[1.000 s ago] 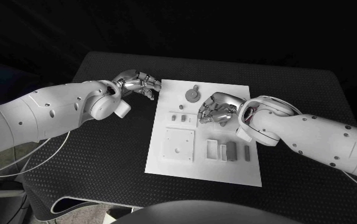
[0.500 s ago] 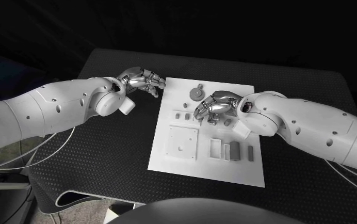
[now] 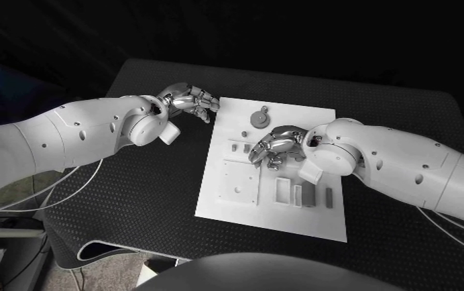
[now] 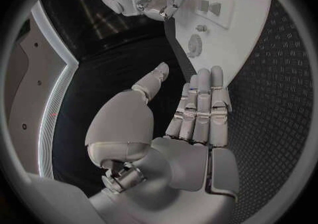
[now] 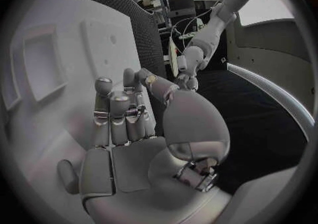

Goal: Assemble the parts on the task board

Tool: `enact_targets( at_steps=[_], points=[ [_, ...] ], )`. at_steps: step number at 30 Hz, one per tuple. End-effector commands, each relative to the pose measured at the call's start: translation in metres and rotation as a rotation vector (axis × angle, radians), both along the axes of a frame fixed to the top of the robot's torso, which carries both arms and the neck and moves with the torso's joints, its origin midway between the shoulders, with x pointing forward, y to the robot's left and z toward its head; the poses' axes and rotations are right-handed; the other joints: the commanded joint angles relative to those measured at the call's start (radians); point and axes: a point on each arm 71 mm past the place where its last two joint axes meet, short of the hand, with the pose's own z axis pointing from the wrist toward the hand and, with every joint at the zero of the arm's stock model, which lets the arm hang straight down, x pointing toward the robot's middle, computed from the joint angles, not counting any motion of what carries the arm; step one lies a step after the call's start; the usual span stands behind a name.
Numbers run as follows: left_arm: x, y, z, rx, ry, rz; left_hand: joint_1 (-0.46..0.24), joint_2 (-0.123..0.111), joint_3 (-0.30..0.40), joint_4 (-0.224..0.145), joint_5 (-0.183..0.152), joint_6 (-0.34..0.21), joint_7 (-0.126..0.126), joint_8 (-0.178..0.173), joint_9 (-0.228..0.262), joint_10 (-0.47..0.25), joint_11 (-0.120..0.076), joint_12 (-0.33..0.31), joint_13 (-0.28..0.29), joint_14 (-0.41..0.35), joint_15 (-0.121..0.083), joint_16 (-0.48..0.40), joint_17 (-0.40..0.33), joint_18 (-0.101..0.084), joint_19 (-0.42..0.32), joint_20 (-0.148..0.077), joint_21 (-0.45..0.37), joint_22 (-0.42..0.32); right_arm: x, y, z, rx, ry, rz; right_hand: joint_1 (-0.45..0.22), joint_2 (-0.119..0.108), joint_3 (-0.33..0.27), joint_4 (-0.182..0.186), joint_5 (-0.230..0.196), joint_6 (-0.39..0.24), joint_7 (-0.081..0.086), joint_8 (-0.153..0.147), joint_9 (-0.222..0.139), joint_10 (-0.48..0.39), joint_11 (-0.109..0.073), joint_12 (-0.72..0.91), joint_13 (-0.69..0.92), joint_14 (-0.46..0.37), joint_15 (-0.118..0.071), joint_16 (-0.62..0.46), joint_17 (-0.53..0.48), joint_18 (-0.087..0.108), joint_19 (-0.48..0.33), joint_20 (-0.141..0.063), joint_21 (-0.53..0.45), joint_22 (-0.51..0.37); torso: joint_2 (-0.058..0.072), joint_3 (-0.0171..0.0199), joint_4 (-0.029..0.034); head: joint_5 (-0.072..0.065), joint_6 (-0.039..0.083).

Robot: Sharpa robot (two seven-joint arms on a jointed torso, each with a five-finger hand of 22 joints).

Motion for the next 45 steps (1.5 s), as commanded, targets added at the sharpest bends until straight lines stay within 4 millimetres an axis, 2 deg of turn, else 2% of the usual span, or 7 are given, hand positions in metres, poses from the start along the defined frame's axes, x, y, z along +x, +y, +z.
enact_targets(
  at_steps=[1,6,15,26,35,41,45],
  points=[
    [0.001,-0.001,0.001,-0.004,-0.009,-0.002,0.001,0.003,-0.003,0.000,-0.003,-0.003,0.007,0.004,-0.001,-0.006,0.001,-0.002,-0.001,0.009,0.000,0.003,0.001,0.016,0.006,-0.002,-0.001,-0.001,-0.005,0.001,-0.007,-0.035,0.052,0.024,0.007,0.018,0.001,0.004,0.004,-0.005,0.003,0.007,0.003,-0.004,0.001,-0.002,0.001,-0.005,0.000,0.004,0.002,0.031,-0.006,-0.003,0.001,0.021,0.001,0.0012,-0.0002,0.006,-0.007],
    [0.000,-0.003,0.001,-0.005,-0.008,-0.005,0.001,0.003,-0.003,0.000,-0.003,-0.003,0.007,0.004,-0.001,-0.006,0.001,-0.002,-0.001,0.009,0.000,0.003,0.001,0.016,0.006,-0.002,-0.001,-0.001,-0.006,0.003,-0.008,-0.053,0.042,0.038,0.007,0.019,0.001,0.004,0.004,-0.006,0.003,0.007,0.004,-0.005,0.001,-0.003,0.001,-0.006,0.000,0.005,0.002,0.031,-0.007,-0.003,0.001,0.021,0.000,0.0011,-0.0022,0.011,-0.013],
    [0.000,-0.002,0.001,-0.004,-0.008,-0.004,0.001,0.003,-0.003,0.000,-0.003,-0.003,0.007,0.005,-0.002,-0.006,0.001,-0.002,-0.001,0.009,0.000,0.003,0.001,0.016,0.007,-0.002,-0.001,-0.001,-0.010,0.006,-0.011,-0.082,0.036,0.077,0.007,0.019,0.001,0.004,0.004,-0.007,0.003,0.007,0.005,-0.005,0.002,-0.003,0.002,-0.007,0.000,0.005,0.003,0.031,-0.008,-0.002,0.002,0.022,0.001,0.0012,-0.0021,0.015,-0.019],
    [0.000,-0.003,0.001,-0.005,-0.008,-0.004,0.001,0.003,-0.002,0.000,-0.003,-0.003,0.007,0.005,-0.002,-0.006,0.001,-0.002,-0.001,0.009,0.000,0.003,0.001,0.016,0.007,-0.002,-0.001,-0.001,-0.013,0.011,-0.016,-0.137,0.004,0.120,0.008,0.019,0.001,0.003,0.004,-0.009,0.002,0.007,0.007,-0.006,0.002,-0.003,0.002,-0.008,0.000,0.006,0.003,0.031,-0.009,-0.002,0.003,0.022,0.000,0.0003,-0.0018,0.016,-0.019],
    [0.000,-0.002,0.001,-0.004,-0.007,-0.004,0.001,0.003,-0.002,0.000,-0.003,-0.003,0.007,0.005,-0.002,-0.006,0.001,-0.002,-0.002,0.009,0.000,0.003,0.001,0.016,0.007,-0.002,-0.001,-0.001,-0.012,0.014,-0.020,-0.157,-0.015,0.120,0.008,0.019,0.000,0.003,0.004,-0.010,0.002,0.008,0.008,-0.006,0.002,-0.003,0.003,-0.009,0.000,0.006,0.004,0.031,-0.010,-0.002,0.004,0.022,0.000,0.0003,0.0011,0.019,-0.019],
    [0.000,-0.002,0.001,-0.004,-0.007,-0.004,0.000,0.003,-0.002,0.000,-0.003,-0.003,0.007,0.005,-0.002,-0.006,0.001,-0.002,-0.002,0.009,0.000,0.003,0.001,0.016,0.007,-0.002,-0.001,-0.001,-0.011,0.014,-0.020,-0.162,-0.019,0.116,0.007,0.019,0.000,0.003,0.004,-0.010,0.002,0.008,0.009,-0.005,0.002,-0.003,0.003,-0.009,0.000,0.006,0.004,0.031,-0.010,-0.002,0.004,0.022,0.000,-0.0003,-0.0010,0.021,-0.019],
    [0.000,-0.003,0.001,-0.005,-0.007,-0.005,0.000,0.003,-0.002,0.000,-0.003,-0.003,0.007,0.005,-0.002,-0.006,0.001,-0.002,-0.002,0.009,0.000,0.003,0.001,0.016,0.007,-0.002,-0.001,-0.001,-0.010,0.014,-0.021,-0.170,-0.025,0.110,0.007,0.019,0.000,0.003,0.004,-0.010,0.002,0.008,0.010,-0.005,0.002,-0.003,0.003,-0.009,0.000,0.007,0.004,0.031,-0.010,-0.002,0.005,0.022,0.000,0.0007,-0.0016,0.022,-0.019]
  ],
)
